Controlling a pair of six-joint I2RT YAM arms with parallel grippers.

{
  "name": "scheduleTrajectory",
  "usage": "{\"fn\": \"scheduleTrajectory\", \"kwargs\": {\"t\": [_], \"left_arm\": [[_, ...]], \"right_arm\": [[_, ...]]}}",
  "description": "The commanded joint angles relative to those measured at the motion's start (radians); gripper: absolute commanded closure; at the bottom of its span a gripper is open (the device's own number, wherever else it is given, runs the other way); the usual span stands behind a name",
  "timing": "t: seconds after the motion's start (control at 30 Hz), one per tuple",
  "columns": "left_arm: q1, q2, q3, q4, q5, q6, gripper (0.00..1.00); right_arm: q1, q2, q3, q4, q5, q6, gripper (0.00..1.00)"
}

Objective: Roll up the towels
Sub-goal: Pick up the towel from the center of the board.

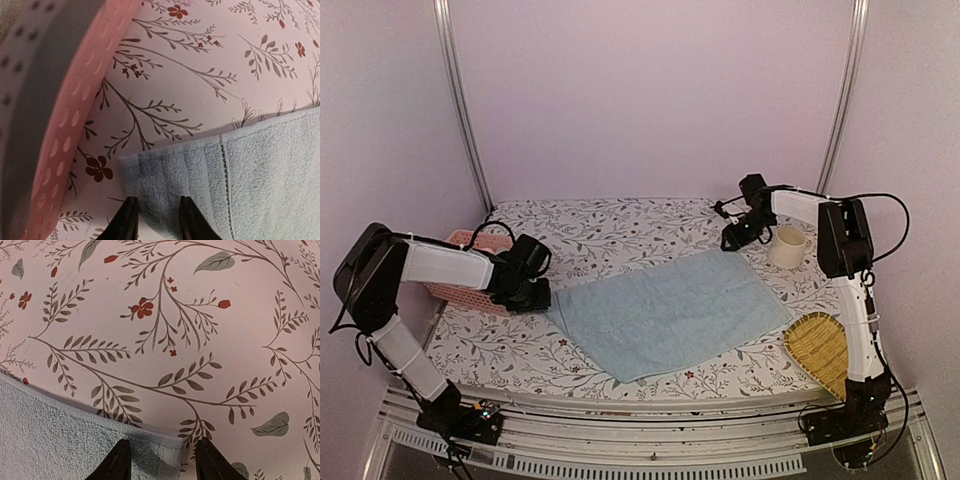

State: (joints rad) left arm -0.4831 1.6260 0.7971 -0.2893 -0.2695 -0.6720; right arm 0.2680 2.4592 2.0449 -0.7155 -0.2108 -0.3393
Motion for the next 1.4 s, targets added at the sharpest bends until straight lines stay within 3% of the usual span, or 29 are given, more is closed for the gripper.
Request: {"fn": "scheduleTrajectory", "kwargs": {"t": [0.0, 0.07, 0.17, 0.23, 0.3, 0.47, 0.77, 1.1, 1.37], "left_arm": [[0.007, 0.029, 0.034, 0.01, 0.005, 0.015, 0.74], [0.005, 0.028, 0.033, 0.012, 0.0, 0.012, 0.78], [0.002, 0.032, 0.03, 0.026, 0.006, 0.017, 0.86], [0.002, 0.038, 0.035, 0.031, 0.017, 0.028, 0.94], [-0.006, 0.032, 0.046, 0.029, 0.016, 0.041, 1.0], [-0.022, -0.042, 0.099, -0.011, -0.025, 0.083, 1.0], [-0.061, -0.413, 0.211, -0.1, -0.16, 0.161, 1.0], [-0.24, -0.781, 0.266, -0.146, -0.198, 0.272, 1.0], [-0.398, -0.909, 0.232, -0.176, -0.166, 0.258, 1.0]], "right_arm": [[-0.002, 0.083, 0.037, -0.041, 0.027, 0.029, 0.54], [-0.002, 0.095, 0.043, -0.05, 0.013, 0.024, 0.63], [-0.005, 0.104, 0.042, -0.054, -0.008, 0.011, 0.92], [-0.012, 0.097, 0.043, -0.057, -0.027, 0.008, 0.97], [-0.025, 0.069, 0.041, -0.063, -0.064, 0.005, 0.97], [-0.049, -0.116, 0.027, -0.069, -0.129, 0.002, 0.98], [-0.07, -0.511, -0.004, -0.082, -0.199, -0.016, 0.98], [-0.073, -0.962, -0.255, -0.078, -0.288, 0.0, 0.98], [-0.072, -1.278, -0.502, -0.086, -0.303, 0.01, 0.98]]}}
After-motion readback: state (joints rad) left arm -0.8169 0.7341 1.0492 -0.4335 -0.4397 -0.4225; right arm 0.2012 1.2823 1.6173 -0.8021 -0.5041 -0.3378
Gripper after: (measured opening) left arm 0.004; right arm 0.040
